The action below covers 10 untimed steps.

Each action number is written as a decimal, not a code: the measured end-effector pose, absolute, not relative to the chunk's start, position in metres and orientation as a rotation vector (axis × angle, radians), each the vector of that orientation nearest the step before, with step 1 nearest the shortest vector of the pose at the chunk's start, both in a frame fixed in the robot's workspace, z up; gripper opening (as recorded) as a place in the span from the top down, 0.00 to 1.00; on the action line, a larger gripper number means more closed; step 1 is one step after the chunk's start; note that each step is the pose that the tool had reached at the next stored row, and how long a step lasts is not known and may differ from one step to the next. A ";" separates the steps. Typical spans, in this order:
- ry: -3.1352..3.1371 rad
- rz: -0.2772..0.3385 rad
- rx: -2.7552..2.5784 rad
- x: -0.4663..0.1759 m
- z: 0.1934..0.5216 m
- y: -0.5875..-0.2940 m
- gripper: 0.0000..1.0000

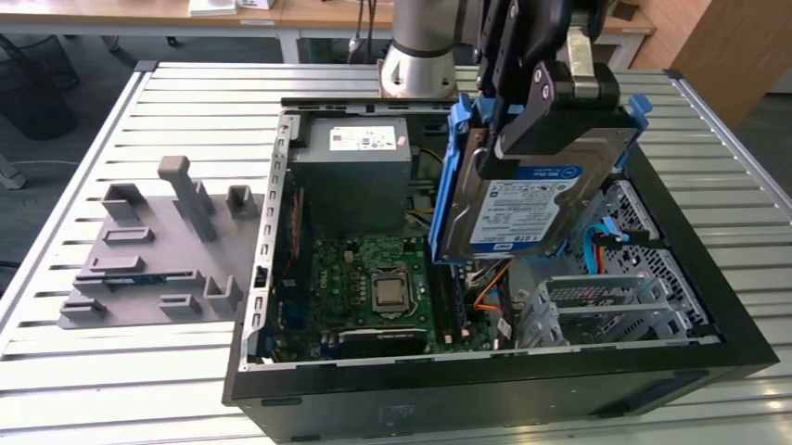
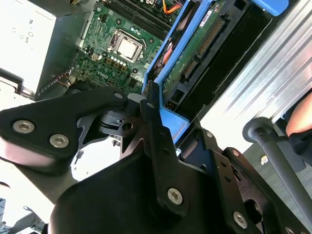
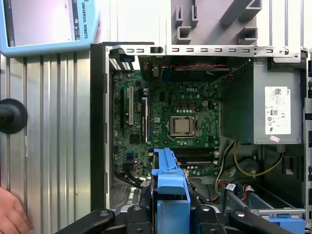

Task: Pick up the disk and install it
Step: 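Insert the disk into the insertion slot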

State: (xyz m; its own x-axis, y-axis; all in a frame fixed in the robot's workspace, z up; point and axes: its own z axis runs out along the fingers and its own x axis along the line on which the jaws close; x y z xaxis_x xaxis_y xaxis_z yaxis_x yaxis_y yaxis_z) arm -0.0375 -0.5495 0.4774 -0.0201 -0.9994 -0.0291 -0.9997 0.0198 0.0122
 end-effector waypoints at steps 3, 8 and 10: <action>2.235 0.045 -2.190 -0.038 0.478 -0.549 0.64; 2.235 0.046 -2.190 -0.038 0.477 -0.548 0.64; 2.234 0.046 -2.190 -0.038 0.477 -0.548 0.64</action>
State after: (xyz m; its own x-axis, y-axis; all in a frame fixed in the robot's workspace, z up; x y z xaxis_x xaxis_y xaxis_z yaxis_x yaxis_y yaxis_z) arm -0.0375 -0.5476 0.4774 -0.0201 -0.9994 -0.0292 -0.9997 0.0198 0.0122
